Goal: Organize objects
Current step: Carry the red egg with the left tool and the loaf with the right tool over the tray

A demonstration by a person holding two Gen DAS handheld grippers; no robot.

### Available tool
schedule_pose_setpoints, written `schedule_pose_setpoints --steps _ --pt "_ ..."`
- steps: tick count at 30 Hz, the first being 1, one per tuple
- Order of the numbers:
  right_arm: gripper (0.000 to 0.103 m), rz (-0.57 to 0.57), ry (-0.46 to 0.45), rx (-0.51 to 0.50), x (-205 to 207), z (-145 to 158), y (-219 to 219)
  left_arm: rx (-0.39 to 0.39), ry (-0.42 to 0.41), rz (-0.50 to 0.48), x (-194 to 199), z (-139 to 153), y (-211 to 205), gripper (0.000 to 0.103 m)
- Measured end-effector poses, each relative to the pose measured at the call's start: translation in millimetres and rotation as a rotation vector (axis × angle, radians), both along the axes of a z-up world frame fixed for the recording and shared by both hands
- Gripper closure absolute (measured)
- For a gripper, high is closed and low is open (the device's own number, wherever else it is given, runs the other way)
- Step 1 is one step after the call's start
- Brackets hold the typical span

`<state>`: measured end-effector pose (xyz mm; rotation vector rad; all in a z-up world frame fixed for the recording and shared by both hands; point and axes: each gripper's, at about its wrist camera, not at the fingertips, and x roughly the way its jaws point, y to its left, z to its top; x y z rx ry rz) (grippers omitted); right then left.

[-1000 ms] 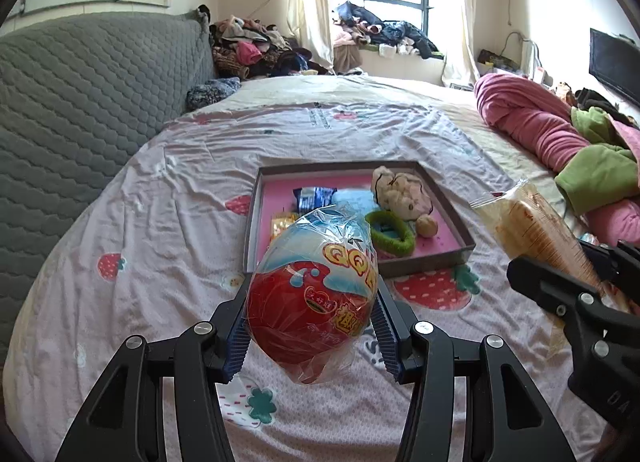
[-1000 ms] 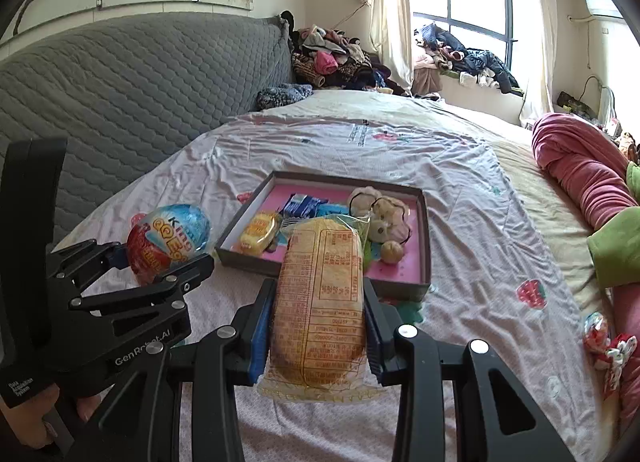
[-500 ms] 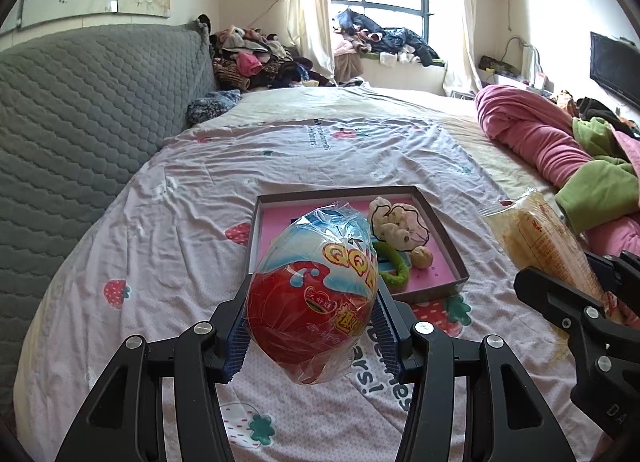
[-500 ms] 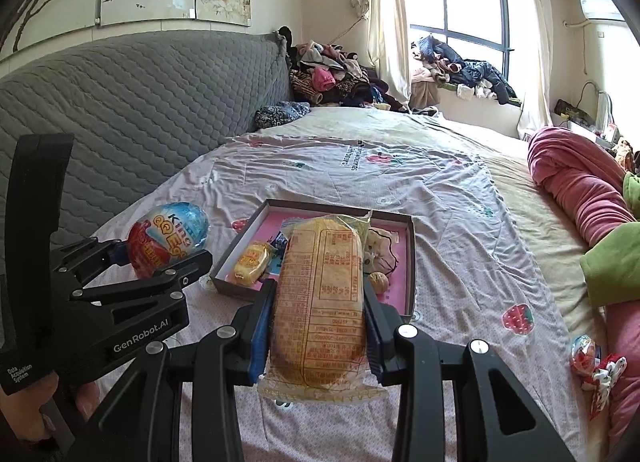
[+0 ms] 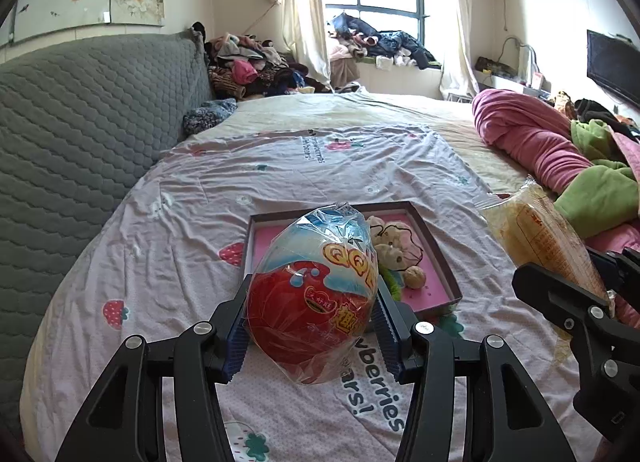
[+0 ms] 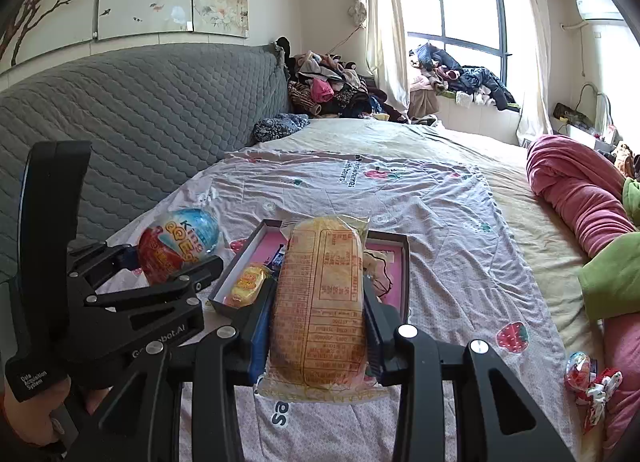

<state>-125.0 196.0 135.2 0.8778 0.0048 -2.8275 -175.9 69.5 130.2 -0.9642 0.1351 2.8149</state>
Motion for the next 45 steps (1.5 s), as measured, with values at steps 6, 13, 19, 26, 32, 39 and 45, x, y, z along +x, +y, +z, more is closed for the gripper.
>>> schedule_pose_setpoints --steps 6,13,19,26,32,39,45 --pt "0.064 -0.003 0.009 -0.002 -4.7 8.6 4.5 -0.003 0.013 -0.004 -4.8 9.6 3.6 0.047" --pt "0.064 0.000 0.018 0.004 -18.5 17.0 8.3 0.001 0.028 0.007 -24.3 22.0 5.6 0.047" --pt "0.064 0.002 0.021 0.006 -31.3 17.6 7.9 -0.009 0.026 0.002 -40.5 23.7 8.1 0.047" --pt "0.064 0.007 0.020 0.012 -47.5 13.6 5.3 -0.013 0.025 0.001 -57.0 19.5 12.5 0.047" --pt "0.064 0.009 0.004 0.008 -63.1 3.1 2.2 -0.020 0.008 0.001 -72.9 7.5 14.6 0.047" --pt "0.064 0.014 -0.019 0.004 -81.6 -12.9 0.7 -0.029 -0.024 0.012 -89.6 -16.7 12.4 0.047" --pt "0.063 0.016 -0.060 0.016 -102.2 -36.8 -0.5 -0.048 -0.066 0.025 -105.0 -47.0 12.1 0.047"
